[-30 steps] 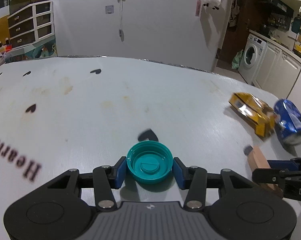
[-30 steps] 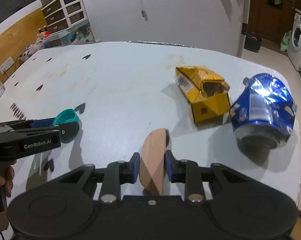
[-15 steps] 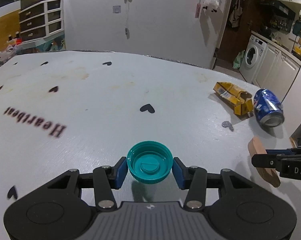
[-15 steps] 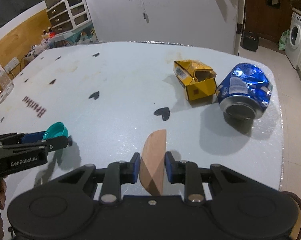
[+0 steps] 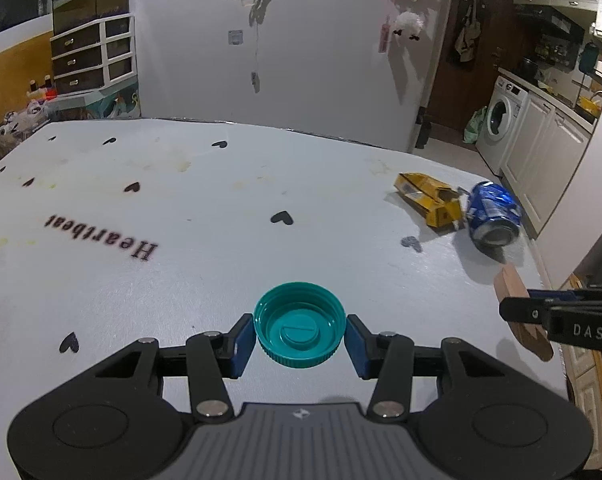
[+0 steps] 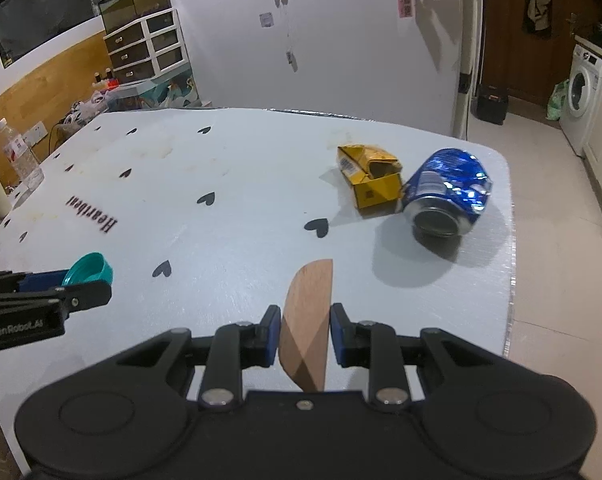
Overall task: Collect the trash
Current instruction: 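Carry the teal cap and wooden stick off the table to above the bin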
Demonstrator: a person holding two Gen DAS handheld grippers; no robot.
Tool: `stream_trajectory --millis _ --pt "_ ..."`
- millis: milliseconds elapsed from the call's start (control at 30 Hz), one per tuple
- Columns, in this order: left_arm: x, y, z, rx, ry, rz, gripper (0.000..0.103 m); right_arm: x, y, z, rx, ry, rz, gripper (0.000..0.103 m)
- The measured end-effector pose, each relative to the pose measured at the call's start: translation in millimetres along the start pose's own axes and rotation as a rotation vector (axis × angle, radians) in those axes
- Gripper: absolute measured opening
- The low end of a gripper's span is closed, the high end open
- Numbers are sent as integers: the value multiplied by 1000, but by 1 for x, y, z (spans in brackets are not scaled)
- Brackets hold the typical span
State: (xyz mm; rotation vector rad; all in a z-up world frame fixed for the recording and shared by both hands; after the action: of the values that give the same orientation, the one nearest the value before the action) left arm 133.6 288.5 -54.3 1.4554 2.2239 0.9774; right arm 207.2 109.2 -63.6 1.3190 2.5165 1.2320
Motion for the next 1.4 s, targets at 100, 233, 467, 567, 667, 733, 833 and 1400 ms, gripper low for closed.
stream_trajectory --millis 100,233,467,567,667,733,833,1400 --pt "-4 -3 -12 -9 0 1 49 -1 -3 -12 -12 2 1 27" --pt "-13 -5 -27 -19 -1 0 49 -5 -7 -30 -27 -5 2 27" --pt "-38 -5 -49 -34 -22 15 49 -16 -14 -61 -41 -6 -3 27" --pt "-55 -5 -58 -40 -37 9 49 -26 -16 -74 -52 -3 -2 27" --pt "-74 -6 -64 -41 -52 12 49 -38 -18 -87 -59 1 -7 27" --pt "-90 -7 -67 -37 -61 17 49 -48 -19 -95 -61 -1 -7 27" --pt "-113 -9 -69 -30 -75 21 49 -67 -23 -108 -65 0 4 27" --pt "-251 -19 -61 49 -146 69 49 -201 -57 -154 -47 -17 88 27"
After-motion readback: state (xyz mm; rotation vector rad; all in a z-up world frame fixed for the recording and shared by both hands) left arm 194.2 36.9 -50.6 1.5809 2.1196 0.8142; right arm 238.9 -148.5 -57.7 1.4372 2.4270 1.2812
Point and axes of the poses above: each gripper's, at about its wrist camera, not at the fingertips, and z roughly the way its jaws point, x to its left, y to its top, the point moved 7 cm from there along z, roughly the way its jaws point, and after that the axes turned 12 degrees about y, right-handed, at the moved point
